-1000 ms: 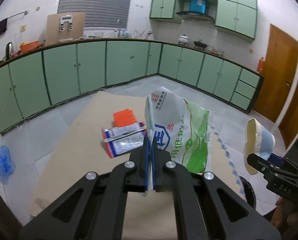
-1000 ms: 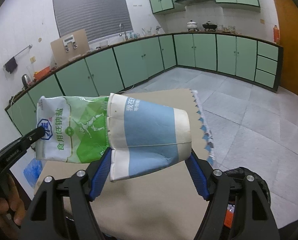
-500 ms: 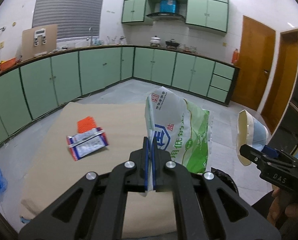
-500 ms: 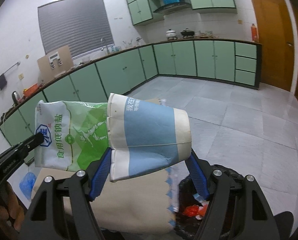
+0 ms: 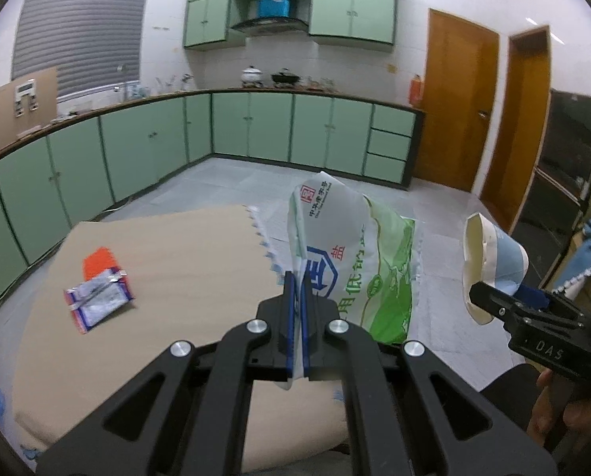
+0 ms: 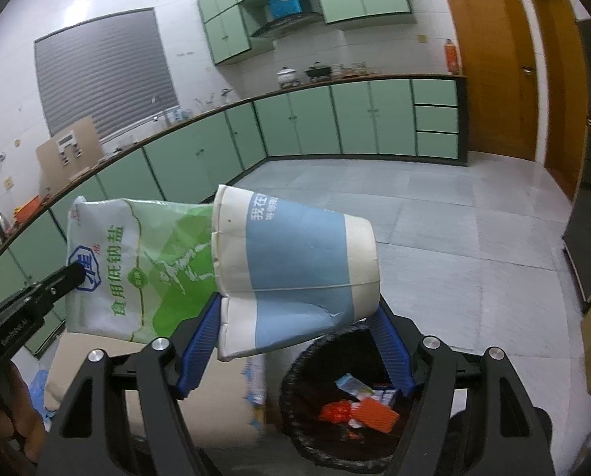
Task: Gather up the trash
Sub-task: 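Carry the paper cup and milk powder bag over the black bin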
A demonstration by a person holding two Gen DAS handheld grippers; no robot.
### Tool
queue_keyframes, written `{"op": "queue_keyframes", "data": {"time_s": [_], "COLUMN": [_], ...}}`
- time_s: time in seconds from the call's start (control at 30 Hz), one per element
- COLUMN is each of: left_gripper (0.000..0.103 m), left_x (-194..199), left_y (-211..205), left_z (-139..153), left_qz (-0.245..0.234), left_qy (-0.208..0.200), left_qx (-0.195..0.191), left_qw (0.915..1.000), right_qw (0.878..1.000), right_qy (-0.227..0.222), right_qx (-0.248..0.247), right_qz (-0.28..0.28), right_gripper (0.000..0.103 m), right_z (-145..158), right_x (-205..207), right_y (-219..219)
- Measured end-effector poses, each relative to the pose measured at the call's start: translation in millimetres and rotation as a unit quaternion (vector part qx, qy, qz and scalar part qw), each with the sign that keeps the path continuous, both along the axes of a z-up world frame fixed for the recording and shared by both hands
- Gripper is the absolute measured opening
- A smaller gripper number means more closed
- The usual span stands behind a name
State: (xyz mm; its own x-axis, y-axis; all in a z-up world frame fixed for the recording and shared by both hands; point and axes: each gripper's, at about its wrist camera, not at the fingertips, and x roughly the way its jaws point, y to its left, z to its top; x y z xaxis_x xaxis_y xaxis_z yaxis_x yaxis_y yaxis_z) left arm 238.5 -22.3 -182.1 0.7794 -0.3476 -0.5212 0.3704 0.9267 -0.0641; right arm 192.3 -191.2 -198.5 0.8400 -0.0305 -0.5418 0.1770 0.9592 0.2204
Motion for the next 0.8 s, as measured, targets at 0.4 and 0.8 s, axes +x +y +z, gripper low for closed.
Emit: {"op": "queue_keyframes", "data": {"time_s": [0.4, 0.8], "left_gripper": [0.001, 0.001], "left_x": [21.9, 54.2], "left_y": [-82.9, -123.0], "left_z": [-62.8, -137.2], "left_qz": [-0.056, -0.056], "left_qy": [0.052, 0.101], "left_qx": [0.045, 0.104], "left_qw": [0.9961, 0.9879], "right_qw": [0.997, 0.986], "right_qy": [0.058, 0.147], "right_qx": [0.019, 0.044], "right_qz": [-0.054, -0.063], "right_gripper": [0.072, 0.072], "right_z": [-52.1, -134.3], "right_x": [1.9, 43.2], "right_y": [-66.8, -103.1]}}
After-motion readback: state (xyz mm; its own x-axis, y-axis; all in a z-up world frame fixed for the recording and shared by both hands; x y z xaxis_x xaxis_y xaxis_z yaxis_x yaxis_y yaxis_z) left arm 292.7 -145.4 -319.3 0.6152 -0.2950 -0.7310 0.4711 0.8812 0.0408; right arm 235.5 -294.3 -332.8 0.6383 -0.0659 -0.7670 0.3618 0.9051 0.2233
